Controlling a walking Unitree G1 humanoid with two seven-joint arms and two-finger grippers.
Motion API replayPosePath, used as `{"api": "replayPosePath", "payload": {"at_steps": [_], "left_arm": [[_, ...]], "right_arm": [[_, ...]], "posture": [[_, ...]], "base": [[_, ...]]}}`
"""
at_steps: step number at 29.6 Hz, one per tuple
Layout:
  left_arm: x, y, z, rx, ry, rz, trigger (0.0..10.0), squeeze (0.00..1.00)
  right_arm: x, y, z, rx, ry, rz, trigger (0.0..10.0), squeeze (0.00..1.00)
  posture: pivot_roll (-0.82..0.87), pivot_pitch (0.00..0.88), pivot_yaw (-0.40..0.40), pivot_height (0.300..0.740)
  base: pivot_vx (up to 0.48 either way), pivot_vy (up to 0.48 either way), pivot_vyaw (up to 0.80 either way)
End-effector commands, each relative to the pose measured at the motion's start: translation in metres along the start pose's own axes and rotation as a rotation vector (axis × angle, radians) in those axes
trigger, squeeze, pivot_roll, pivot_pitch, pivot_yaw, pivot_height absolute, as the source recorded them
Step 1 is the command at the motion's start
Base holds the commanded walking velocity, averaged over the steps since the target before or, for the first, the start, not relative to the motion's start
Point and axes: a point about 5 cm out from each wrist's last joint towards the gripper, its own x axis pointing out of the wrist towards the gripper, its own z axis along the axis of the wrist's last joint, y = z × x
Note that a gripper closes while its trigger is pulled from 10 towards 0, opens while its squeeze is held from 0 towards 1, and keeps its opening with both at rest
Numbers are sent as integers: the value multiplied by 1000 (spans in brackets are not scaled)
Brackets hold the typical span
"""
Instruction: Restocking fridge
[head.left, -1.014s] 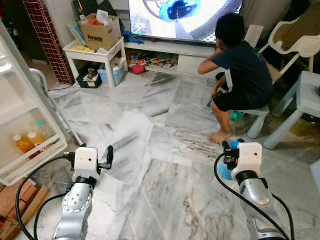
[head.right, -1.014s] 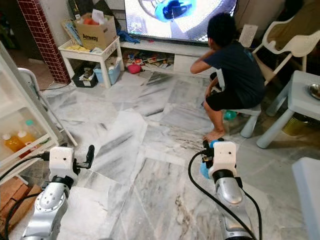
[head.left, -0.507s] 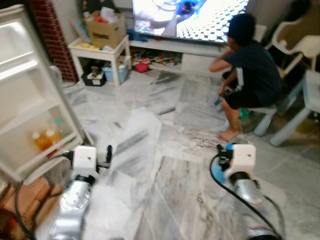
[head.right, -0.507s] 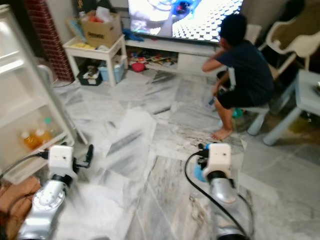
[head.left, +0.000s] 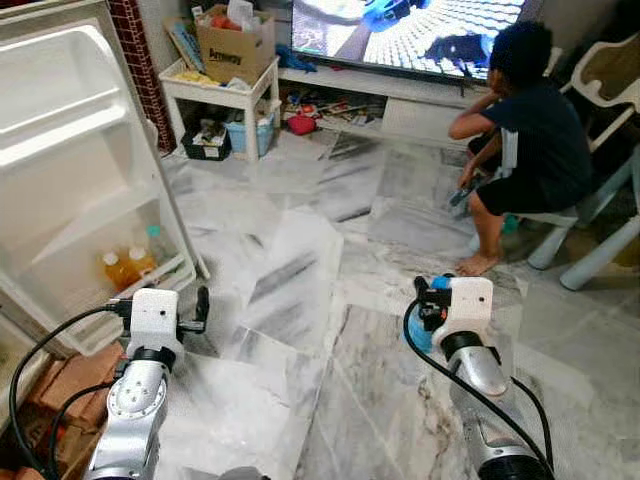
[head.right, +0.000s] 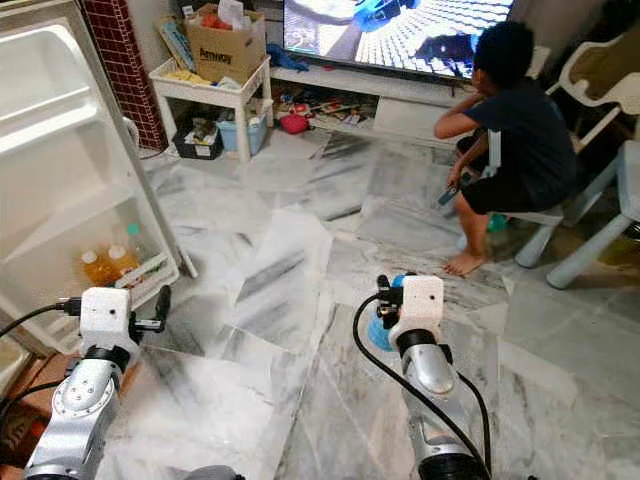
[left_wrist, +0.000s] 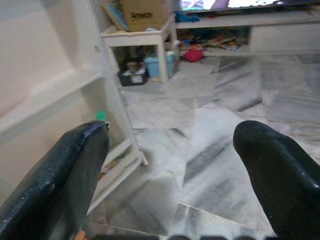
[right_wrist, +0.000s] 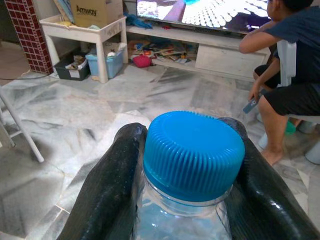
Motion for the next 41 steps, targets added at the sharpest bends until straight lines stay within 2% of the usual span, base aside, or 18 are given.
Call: {"api": "replayPosePath", "payload": {"at_steps": [1,21,33,40,41], "left_arm": [[3,-2,5,0,-12,-16,10000,0],[6,-3,8,8,-13,-23,10000,0],[8,-2,9,24,-12,-24,10000,0],[3,4,7,39,-12,-9,10000,0],[1,5,6,40,-11,-7,10000,0]], "right_arm": [[3,-5,6,-6,-27,-20,10000,0],[7,-9,10,-32,-39,-27,10000,0],[8,-10,11,-38,-45,-36,10000,0],[7,-10,11,-24,-48,-41,10000,0],[5,-11,10,-44,-49,-44,10000,0]], "posture": [[41,0,-28,740],[34,0,-27,740],[36,0,-28,740],[42,0,-37,740],[43,0,-38,740]], "base": [[0,0,0],[-297,0,0],[0,0,0],[0,0,0],[0,0,0]]}}
